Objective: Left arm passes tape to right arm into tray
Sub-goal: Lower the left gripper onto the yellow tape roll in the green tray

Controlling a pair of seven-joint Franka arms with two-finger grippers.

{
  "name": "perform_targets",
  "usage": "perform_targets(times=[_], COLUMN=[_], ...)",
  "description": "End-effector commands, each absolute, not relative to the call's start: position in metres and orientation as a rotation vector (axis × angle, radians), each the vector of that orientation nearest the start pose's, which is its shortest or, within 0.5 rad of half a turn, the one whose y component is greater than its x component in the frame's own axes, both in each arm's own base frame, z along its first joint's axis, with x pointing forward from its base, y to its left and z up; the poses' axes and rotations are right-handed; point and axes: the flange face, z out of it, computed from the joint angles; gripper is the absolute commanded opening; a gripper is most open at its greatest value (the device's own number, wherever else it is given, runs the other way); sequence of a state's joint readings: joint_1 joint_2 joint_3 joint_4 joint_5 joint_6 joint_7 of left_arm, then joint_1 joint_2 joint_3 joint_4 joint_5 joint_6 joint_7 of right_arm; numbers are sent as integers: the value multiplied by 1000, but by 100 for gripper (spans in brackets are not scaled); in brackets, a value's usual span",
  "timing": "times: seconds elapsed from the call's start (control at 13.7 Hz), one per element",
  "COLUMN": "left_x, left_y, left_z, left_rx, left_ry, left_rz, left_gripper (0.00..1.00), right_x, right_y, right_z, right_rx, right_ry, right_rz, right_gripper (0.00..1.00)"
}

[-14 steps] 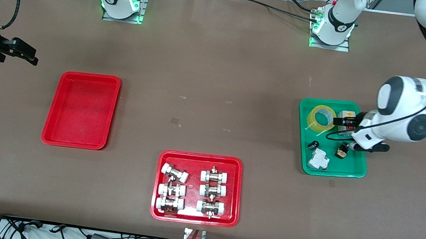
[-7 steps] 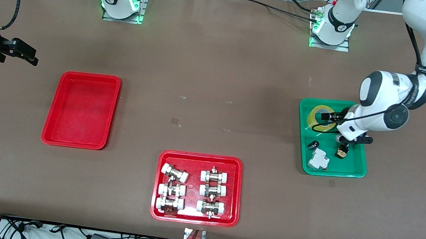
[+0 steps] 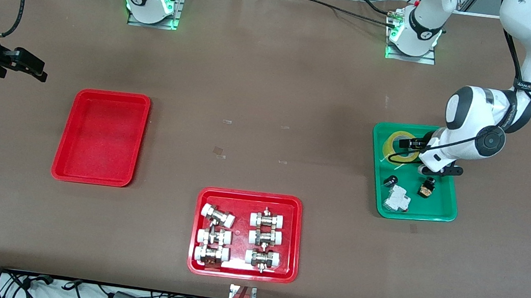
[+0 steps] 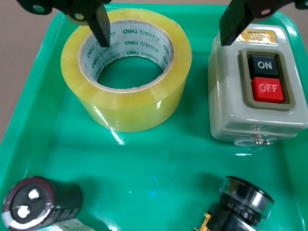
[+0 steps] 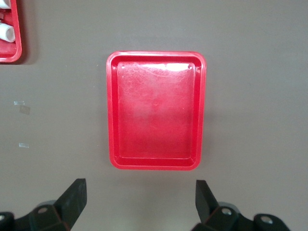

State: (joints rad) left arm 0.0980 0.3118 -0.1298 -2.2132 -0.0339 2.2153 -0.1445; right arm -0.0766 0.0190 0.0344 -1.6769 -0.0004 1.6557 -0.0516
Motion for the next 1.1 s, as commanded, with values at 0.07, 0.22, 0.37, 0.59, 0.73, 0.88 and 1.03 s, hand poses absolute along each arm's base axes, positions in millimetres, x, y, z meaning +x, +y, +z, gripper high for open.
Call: perform_targets(times=[0.07, 0.22, 0.37, 0.59, 0.73, 0.88, 1.03], left_x=[506, 504, 504, 503, 503, 504, 504], left_y=[-19, -19, -19, -19, -19, -20, -20], left_z=[212, 210, 209, 206, 206, 206, 208], left_rx=[-3130, -3127, -3125, -3121, -3121, -3121, -3121], left_ry=[-227, -235, -244, -261, -261, -243, -235], left_rz=[456, 460, 465, 475, 475, 474, 479], left_gripper=[98, 93, 81, 58, 48, 35, 18], right_x=[565, 566, 566, 567, 567, 567, 567], right_y=[-26, -27, -27, -29, -29, -29, -29], right_z=[574, 573, 572, 571, 571, 571, 571], right_rx=[-3135, -3132, -3129, -3128, -3128, -3128, -3128], right_ry=[-12, -9, -8, -1, -3, -1, -1], right_rz=[52, 55, 57, 61, 61, 61, 61], right_gripper=[100, 100, 100, 100, 100, 100, 100])
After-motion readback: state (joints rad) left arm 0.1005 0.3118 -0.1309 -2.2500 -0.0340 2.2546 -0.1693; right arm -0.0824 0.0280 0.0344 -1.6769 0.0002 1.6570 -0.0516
